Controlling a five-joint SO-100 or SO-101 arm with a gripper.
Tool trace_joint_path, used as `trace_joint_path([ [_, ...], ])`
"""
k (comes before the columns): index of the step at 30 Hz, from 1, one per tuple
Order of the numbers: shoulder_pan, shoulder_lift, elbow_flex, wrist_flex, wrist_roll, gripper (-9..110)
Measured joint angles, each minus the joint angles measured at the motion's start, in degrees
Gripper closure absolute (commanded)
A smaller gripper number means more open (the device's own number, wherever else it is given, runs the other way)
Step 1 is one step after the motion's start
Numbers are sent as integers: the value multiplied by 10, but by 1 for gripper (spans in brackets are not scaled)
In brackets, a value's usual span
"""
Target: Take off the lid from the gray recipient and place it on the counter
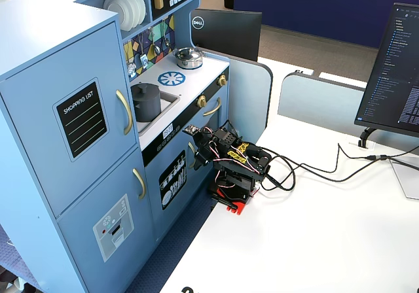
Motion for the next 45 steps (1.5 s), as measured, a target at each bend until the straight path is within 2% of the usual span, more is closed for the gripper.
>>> trace_joint_path([
  [14, 0, 0, -1, -4, -1, 102],
  [17, 2, -4, -26, -22, 25, 102],
  [28, 2, -53, -275, -296, -34, 102],
  [38, -7, -119, -316, -501, -84, 101],
  [45, -7, -185, -346, -558, -83, 93],
])
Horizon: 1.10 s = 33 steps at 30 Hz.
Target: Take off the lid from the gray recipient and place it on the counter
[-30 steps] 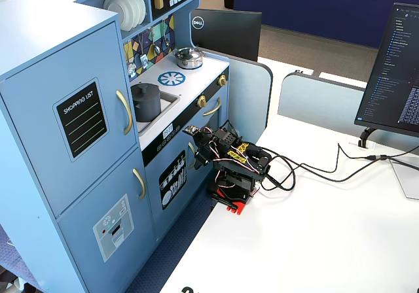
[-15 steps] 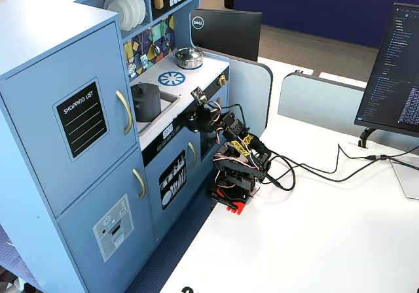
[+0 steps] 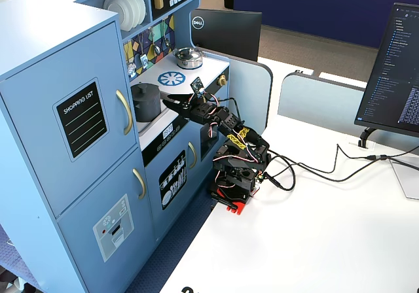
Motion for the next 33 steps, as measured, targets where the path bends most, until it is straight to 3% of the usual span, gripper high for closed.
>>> trace_joint_path([
  [14, 23, -126, -41, -104, 40, 82],
  [33, 31, -251, -105, -157, 44, 85],
])
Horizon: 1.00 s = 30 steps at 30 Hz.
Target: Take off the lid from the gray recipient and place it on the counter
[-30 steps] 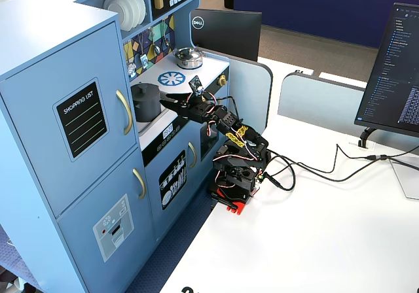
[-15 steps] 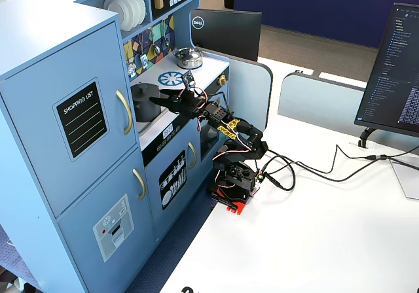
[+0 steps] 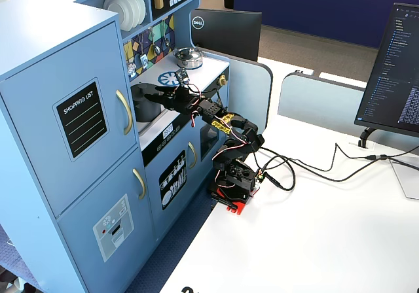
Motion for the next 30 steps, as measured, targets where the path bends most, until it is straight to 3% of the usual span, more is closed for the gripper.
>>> trace_joint_path([
  [30, -17, -179, -131, -26, -5, 88],
])
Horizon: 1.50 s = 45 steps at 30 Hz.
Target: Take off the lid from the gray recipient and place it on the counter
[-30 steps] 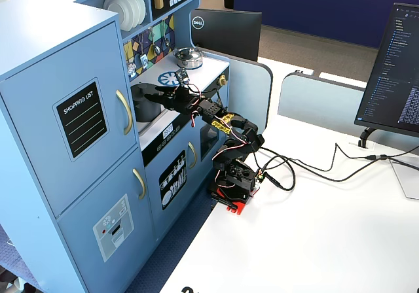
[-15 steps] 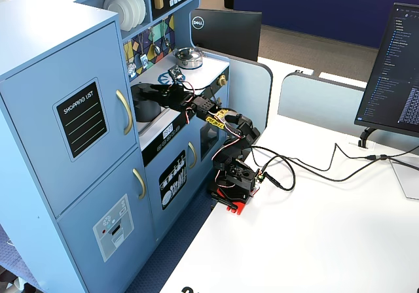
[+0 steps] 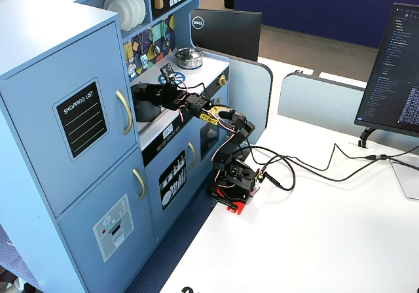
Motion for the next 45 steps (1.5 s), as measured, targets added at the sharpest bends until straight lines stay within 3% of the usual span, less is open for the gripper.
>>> trace_joint_path([
  [5, -1, -11, -1, -13, 1, 91],
  [8, -1, -12, -1, -18, -8, 102],
  [34, 2, -13, -50, -28, -21, 102],
  [45, 86, -8, -50, -28, -18, 102],
])
